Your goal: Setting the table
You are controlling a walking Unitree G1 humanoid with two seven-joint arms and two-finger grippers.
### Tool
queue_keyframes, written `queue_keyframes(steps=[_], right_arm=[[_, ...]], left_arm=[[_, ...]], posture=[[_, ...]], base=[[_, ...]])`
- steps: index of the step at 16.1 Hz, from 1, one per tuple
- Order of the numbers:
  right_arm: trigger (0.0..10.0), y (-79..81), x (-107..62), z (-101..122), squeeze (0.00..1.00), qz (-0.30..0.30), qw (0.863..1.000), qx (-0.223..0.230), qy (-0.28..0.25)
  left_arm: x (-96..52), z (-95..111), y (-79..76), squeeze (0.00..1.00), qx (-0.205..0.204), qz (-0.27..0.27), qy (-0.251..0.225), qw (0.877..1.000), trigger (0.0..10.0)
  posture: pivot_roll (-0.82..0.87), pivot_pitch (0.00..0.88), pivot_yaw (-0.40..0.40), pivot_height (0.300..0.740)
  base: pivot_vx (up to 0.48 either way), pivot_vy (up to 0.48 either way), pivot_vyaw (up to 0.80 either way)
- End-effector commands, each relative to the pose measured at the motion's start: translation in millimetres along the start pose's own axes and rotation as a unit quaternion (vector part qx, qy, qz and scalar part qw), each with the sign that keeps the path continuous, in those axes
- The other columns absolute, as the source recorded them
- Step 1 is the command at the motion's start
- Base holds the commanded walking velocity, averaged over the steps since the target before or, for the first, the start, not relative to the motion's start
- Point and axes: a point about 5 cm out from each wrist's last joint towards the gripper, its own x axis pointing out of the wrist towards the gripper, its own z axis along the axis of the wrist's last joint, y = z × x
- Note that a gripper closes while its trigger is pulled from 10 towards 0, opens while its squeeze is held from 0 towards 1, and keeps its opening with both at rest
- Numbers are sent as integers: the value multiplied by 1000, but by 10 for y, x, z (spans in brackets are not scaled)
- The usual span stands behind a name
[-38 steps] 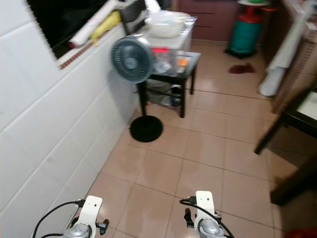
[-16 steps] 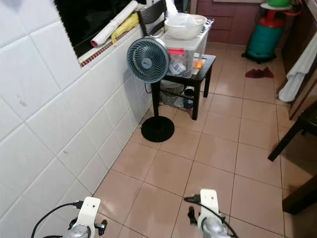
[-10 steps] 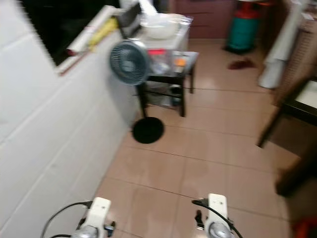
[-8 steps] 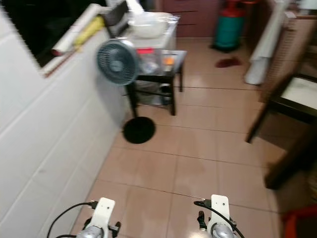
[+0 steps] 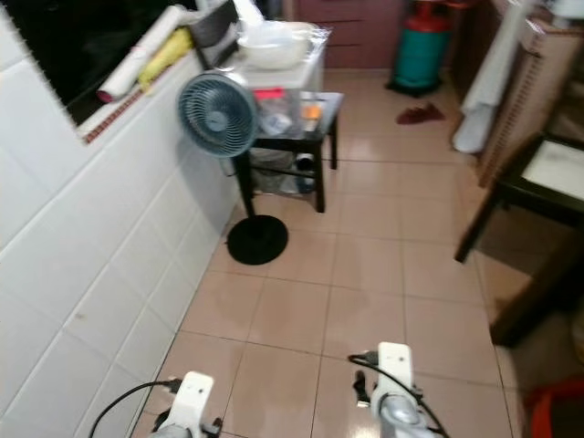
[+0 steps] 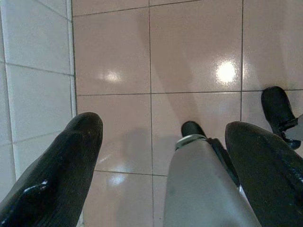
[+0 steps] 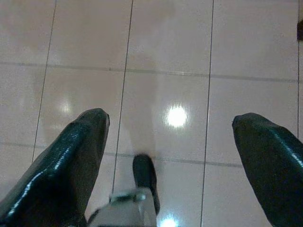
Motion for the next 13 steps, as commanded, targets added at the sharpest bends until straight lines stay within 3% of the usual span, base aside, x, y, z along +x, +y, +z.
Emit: queue_keyframes(steps=[1, 3, 9, 13], right_arm=[[10000, 55, -14, -77, 0, 11, 1000, -6, 14], [10000, 132, -25, -117, 0, 28, 999, -37, 18], [10000, 89, -11, -70, 0, 32, 998, -55, 17], [10000, 148, -3, -17, 0, 44, 997, -62, 10]], left_arm=[[-3, -37, 52, 0, -12, 9, 3, 1000, 10000], [-10, -92, 106, 0, -37, 9, 2, 999, 10000], [-28, -183, 243, 0, -36, 39, 1, 999, 10000], [-43, -249, 311, 0, -40, 57, 5, 998, 10000]], posture=[[-150, 37, 95, 740], [-148, 41, 86, 740], [-114, 28, 56, 740], [-74, 24, 43, 740]], base=[[0, 0, 0], [0, 0, 0], [0, 0, 0], [0, 0, 0]])
